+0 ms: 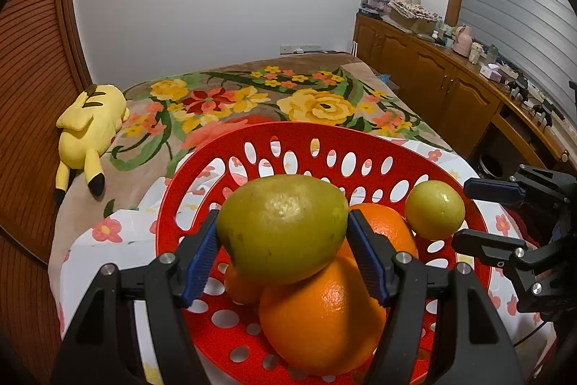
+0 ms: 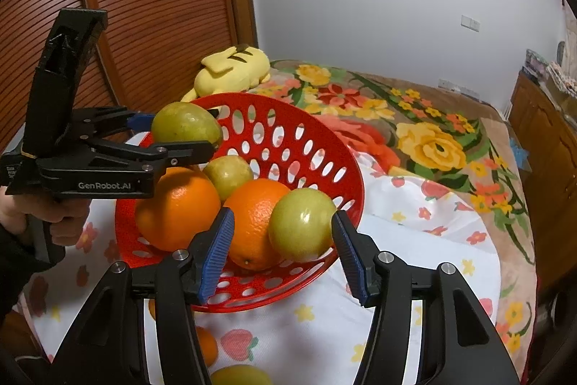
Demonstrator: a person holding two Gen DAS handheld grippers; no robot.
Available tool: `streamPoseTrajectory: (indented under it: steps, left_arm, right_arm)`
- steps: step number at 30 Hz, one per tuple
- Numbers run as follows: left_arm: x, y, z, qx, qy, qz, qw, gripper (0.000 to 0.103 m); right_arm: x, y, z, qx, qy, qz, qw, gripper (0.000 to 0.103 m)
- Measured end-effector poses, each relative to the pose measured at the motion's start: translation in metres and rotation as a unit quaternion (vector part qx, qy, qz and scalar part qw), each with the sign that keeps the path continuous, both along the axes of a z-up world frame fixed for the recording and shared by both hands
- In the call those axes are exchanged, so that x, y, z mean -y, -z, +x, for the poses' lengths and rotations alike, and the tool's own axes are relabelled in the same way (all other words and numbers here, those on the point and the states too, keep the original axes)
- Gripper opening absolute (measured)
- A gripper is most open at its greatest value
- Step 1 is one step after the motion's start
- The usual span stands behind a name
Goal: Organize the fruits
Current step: 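Lower both fruits into the basket and open both tools, then withdraw both tools from the basket toward the remaining citrus on the cloth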
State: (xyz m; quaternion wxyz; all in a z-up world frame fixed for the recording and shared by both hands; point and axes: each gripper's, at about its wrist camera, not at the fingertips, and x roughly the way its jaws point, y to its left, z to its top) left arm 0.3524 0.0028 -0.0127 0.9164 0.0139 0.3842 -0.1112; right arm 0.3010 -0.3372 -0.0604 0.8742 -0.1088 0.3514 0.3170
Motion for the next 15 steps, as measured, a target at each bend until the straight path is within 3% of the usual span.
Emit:
streamPoseTrajectory:
  steps: [4,15]
  left_arm:
    - [0.0,0.001,-0.003,0.006,-0.003,0.014,0.9999,0.069]
    - [-0.004,-0.008,-0.017,0.02,0.004,-0.007,0.9998,0.069]
  right_arm:
    - [0.001,0.001,-0.001,-0.001,0.001,0.0,1.0,0.057]
    - [0.003,-0.003,-0.007,0.006,0.001,0.005,1.0,0.057]
